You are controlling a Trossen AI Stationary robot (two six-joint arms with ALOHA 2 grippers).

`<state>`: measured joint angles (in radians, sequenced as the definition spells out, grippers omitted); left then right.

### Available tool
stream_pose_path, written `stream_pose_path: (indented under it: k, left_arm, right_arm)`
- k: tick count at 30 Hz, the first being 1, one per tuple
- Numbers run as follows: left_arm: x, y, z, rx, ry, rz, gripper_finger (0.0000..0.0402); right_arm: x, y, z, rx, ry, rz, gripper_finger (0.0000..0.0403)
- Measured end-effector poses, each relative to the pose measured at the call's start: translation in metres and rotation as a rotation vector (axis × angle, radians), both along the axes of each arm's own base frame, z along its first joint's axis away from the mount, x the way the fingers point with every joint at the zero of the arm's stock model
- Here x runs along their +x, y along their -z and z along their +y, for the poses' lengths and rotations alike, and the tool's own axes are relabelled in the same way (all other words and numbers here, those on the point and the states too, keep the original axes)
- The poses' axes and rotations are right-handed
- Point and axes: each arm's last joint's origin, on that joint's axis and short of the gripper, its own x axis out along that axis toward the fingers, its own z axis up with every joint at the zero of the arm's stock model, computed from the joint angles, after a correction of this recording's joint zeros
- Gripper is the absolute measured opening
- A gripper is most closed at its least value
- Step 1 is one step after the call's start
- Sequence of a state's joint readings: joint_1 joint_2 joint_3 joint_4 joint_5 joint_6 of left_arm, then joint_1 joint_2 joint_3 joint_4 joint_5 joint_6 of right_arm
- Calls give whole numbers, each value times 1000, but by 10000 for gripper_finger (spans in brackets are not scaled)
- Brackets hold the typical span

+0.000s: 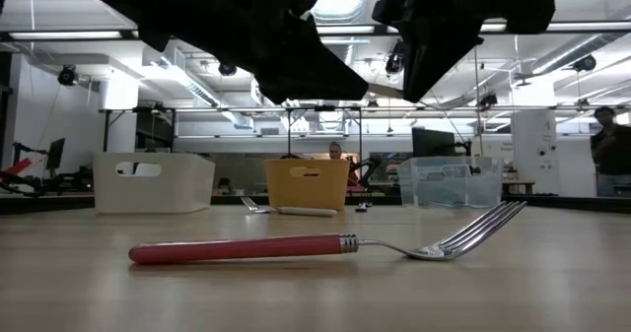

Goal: Sort silverware by color (type)
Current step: Put the white fork into the white bin

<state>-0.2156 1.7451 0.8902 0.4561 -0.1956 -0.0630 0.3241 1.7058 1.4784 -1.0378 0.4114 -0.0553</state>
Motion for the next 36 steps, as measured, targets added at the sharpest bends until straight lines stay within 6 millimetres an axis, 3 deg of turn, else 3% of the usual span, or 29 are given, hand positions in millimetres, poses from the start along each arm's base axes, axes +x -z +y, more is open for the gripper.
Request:
stream_pose_path:
  k: [3, 4, 11, 18, 23, 30, 36]
  left_arm:
    - [0, 0, 2, -25, -44, -4, 24]
    - [0, -1, 2, -30, -59, -7, 16]
    - [-1, -2, 3, -28, -97, -11, 12]
    - [-4, 0, 3, -61, -109, 2, 12]
    - [-14, 0, 7, -72, -152, 0, 12]
    - [-45, -16, 14, -101, -170, -112, 12]
    - [-78, -34, 16, -116, -140, -272, 12]
  right_arm:
    - [0, 0, 0, -8, -22, 8, 8]
    - [0, 0, 0, -6, -28, 11, 7]
    - [1, 0, -1, -9, 2, -5, 21]
    - [0, -3, -2, 7, 52, -34, 80]
    - [-7, -17, -4, 20, 64, -80, 119]
    - [-37, -62, -15, 75, 123, -260, 146]
    - [-79, -89, -30, 180, 152, -601, 151]
